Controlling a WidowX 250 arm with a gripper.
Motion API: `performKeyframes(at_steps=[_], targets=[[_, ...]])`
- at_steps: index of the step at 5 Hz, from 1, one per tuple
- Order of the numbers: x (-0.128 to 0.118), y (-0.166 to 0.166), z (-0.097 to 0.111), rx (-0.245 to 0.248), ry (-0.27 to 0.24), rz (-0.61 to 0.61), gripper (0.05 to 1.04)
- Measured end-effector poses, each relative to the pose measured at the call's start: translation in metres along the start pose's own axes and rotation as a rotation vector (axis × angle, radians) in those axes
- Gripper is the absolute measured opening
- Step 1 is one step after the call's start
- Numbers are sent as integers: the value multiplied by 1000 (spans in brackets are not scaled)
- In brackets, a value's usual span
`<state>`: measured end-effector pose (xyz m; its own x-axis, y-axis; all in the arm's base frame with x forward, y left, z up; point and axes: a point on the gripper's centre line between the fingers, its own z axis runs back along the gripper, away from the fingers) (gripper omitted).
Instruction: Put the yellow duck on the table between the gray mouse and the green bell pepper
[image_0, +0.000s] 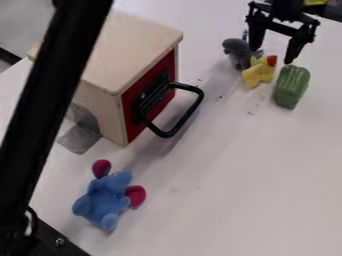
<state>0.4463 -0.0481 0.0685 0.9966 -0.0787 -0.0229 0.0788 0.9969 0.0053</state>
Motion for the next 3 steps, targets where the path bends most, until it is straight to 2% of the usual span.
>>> performKeyframes(at_steps=[1,2,3], targets=[[-21,-2,28,1,-65,2,1001],[-41,0,45,17,-115,9,1001],[-56,-3,51,27,-134,15,1001]])
